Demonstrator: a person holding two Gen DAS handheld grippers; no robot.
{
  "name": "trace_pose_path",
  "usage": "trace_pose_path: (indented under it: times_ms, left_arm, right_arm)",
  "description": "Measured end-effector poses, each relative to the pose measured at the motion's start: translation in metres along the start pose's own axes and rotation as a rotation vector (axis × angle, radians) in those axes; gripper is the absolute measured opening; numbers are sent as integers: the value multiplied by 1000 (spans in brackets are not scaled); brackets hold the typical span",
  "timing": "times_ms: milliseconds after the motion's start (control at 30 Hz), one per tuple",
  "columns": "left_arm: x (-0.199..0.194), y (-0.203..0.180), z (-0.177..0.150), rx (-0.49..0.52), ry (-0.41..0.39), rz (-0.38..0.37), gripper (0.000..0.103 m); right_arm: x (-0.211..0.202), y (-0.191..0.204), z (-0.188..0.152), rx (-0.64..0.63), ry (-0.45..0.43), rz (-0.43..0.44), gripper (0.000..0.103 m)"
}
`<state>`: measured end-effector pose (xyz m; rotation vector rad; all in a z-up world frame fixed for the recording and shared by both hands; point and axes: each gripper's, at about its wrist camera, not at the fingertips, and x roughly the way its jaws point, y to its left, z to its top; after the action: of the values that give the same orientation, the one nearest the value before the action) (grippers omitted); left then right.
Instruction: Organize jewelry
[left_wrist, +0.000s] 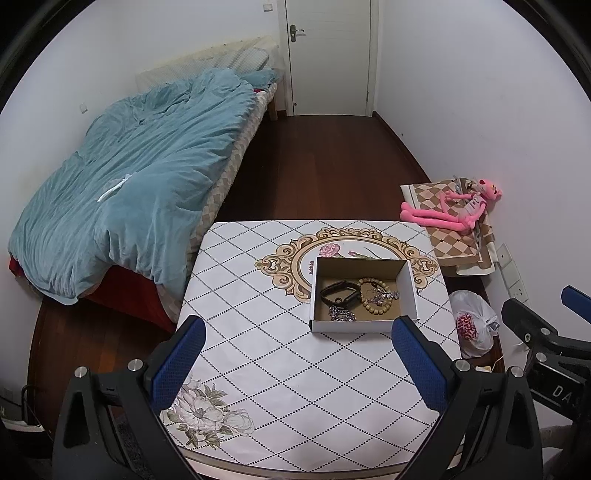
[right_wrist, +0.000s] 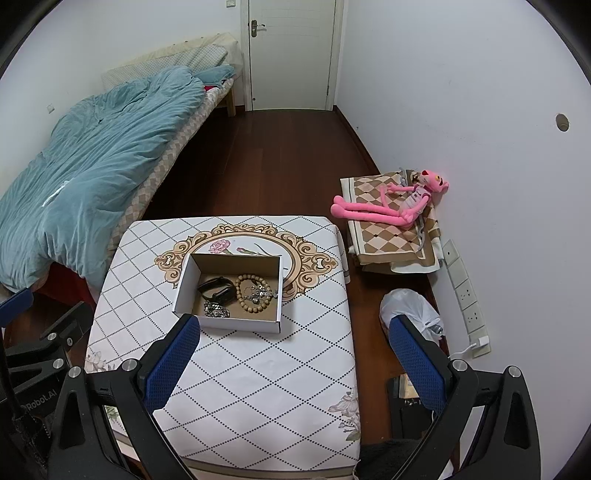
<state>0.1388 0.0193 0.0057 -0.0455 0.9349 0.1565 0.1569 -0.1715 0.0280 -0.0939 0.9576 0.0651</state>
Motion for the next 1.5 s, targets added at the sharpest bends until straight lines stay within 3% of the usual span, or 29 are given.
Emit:
trace_pose_path:
  times_ms: [1500]
  left_arm:
    - [-2,4,2,-16,1,-8,103]
  right_arm:
    - [0,1,-4,-15,11,6,103]
